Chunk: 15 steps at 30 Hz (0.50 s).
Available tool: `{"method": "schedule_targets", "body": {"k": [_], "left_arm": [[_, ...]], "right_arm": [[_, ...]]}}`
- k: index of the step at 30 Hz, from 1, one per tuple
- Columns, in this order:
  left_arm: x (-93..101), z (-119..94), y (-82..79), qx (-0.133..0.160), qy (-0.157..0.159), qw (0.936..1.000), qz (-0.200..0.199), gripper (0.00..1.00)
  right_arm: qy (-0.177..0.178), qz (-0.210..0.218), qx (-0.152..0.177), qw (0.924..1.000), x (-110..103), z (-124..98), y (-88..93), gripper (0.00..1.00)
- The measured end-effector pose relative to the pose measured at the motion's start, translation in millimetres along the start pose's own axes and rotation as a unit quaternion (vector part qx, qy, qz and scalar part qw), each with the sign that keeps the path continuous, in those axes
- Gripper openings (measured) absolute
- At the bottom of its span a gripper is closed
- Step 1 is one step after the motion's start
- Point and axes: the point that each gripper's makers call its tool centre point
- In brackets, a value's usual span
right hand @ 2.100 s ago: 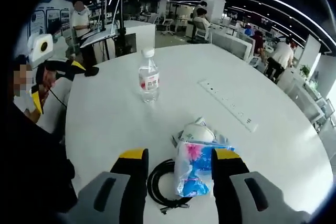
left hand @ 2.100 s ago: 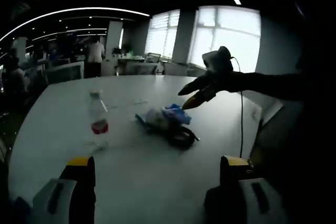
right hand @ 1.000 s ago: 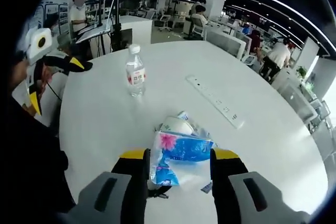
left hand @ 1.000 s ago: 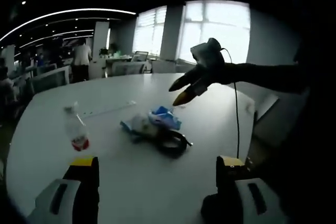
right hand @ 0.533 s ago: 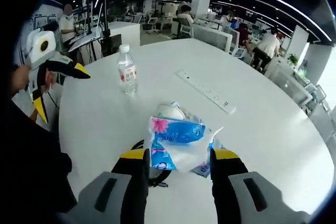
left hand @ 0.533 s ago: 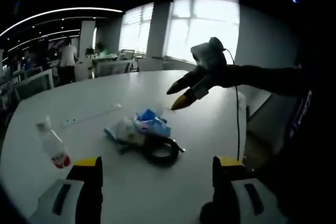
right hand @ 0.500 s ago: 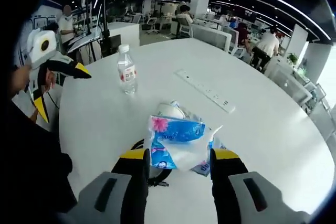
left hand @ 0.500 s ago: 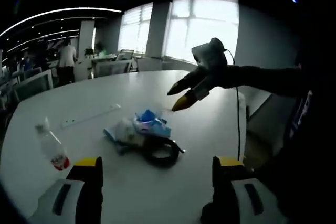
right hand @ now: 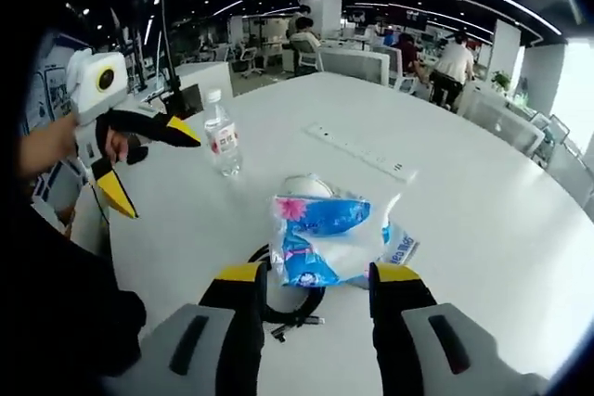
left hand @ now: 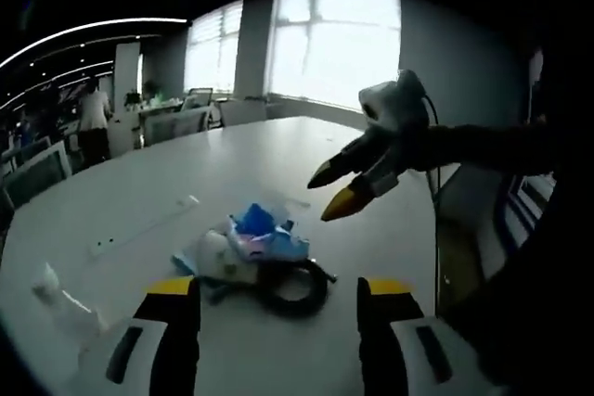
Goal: Arrange the tabletop items into an orderly group along one side of the table until the central work area is clear of visible clutter.
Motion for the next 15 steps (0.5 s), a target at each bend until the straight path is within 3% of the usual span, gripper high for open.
{"method": "schedule_targets", "body": {"k": [15], "left_arm": [[1.4, 52, -21.9, -0.034, 0.056, 0.9932, 0.096, 0.47]], "right_arm": [[-0.017, -0.001, 0.006, 0.9998, -25, 18, 6.8, 0.30]]}}
Point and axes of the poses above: the point that each gripper's makers call its tool centre point, and the gripper's own axes: z roughly forward along the fingers, x roughly to its right, y roughly out of its underside, and after that the axes turned 6 degrees about -x, right-handed
